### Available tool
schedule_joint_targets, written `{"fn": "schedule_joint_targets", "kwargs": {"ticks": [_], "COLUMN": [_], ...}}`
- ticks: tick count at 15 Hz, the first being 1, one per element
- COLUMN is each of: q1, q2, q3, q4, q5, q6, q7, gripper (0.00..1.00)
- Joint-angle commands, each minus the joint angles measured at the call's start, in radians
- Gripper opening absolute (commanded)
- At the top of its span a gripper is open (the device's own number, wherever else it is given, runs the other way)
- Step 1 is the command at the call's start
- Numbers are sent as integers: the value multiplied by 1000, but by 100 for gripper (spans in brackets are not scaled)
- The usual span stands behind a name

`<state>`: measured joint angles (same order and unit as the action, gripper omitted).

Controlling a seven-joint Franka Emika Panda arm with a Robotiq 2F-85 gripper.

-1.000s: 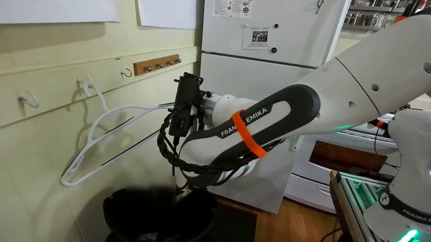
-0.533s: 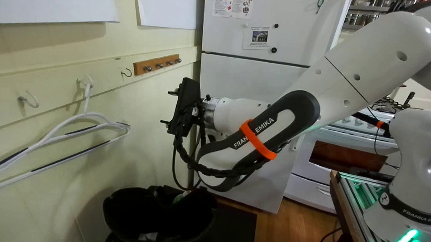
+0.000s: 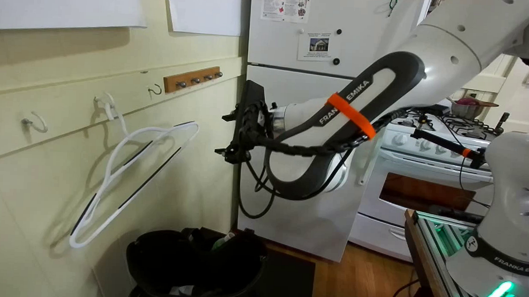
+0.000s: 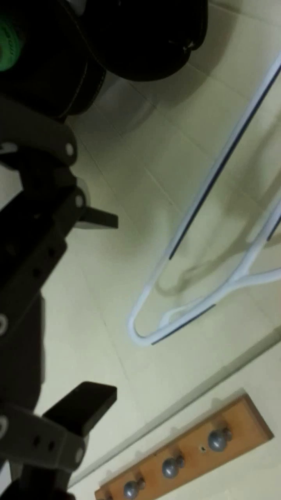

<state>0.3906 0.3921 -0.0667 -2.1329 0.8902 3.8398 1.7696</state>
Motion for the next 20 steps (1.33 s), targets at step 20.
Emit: {"fn": "schedule_joint_targets", "kwargs": {"ticks": [20], "q1": [-61], "q2": [-375], "q3": [105], "q4": [-230], "q5": [614], "q6": [-248], "q7": [-464], "gripper": [100]}}
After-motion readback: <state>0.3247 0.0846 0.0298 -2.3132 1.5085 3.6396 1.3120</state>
